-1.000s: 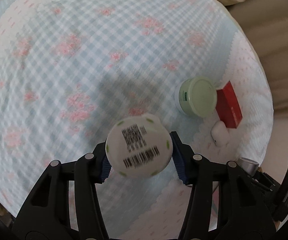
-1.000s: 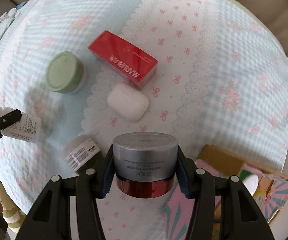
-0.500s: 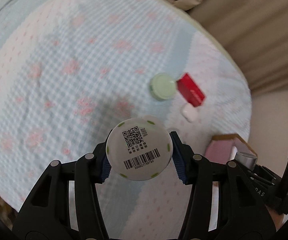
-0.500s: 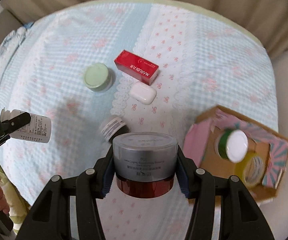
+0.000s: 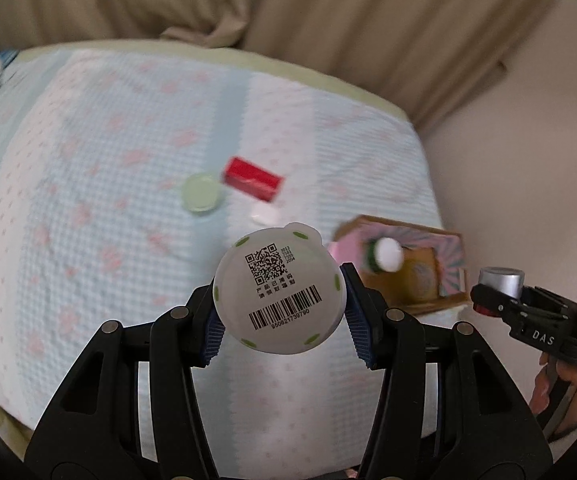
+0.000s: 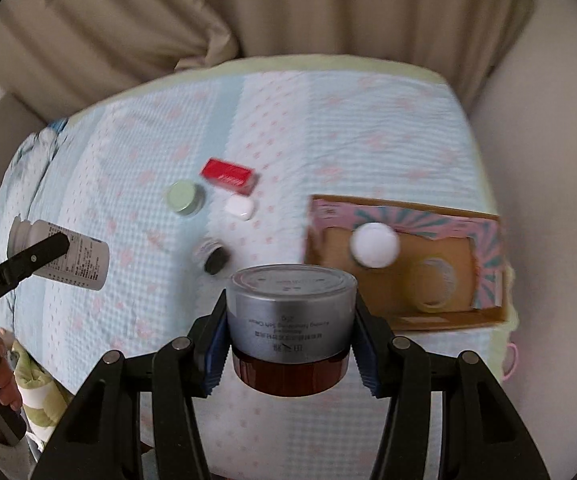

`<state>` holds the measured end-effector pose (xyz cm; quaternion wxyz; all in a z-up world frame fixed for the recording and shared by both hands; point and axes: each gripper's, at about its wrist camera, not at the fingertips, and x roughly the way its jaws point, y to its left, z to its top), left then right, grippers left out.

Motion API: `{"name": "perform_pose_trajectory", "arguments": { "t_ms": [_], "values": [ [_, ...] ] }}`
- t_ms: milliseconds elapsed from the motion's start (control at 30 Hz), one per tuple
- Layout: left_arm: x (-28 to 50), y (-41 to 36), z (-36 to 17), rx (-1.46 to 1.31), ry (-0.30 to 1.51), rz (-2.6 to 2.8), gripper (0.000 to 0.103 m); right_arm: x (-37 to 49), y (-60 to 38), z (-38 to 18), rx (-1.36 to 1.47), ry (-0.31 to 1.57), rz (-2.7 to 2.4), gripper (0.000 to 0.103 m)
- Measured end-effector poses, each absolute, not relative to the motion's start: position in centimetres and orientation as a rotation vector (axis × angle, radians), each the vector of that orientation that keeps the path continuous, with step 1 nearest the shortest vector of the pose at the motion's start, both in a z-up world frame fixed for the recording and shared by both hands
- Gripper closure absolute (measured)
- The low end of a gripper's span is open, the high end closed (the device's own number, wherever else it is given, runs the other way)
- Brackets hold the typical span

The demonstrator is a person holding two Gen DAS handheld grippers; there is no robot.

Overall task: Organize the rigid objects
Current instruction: 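Carry the pill bottle and silver-red jar into the box and release both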

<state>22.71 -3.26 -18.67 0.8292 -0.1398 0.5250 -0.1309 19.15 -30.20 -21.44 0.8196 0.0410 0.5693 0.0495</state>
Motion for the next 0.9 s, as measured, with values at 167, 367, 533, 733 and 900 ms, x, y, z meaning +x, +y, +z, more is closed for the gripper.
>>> {"name": "perform_pose_trajectory", "arguments": {
  "t_ms": [167,367,533,733,900],
  "values": [
    [22.2,-9.6,-17.4,-0.285,1.108,-0.325,0.055,18.0,-36.7,-20.1,0.086,1.193,0.069,0.053],
    [22.3,-17.6,-18.3,-0.246,1.136,-0.358,0.055,18.1,-43.9,-20.8,0.093,1.199,0.039,0.053],
    [23.3,-23.7,-21.0,-0.227,1.186,-0.358,0.055,20.0,-48.9,-23.6,0.097,1.23,0.024,0.053],
    [25.1,-28.8,-25.4,-0.159,1.25,-0.342,0.055,23.6,-53.5,-28.4,0.101,1.285,0.017,0.053],
    [27.0,-31.4,-29.8,-0.083,1.306,-0.316,0.055,26.6,-55.2,-33.1,0.077,1.323,0.043,0.053]
  ]
}}
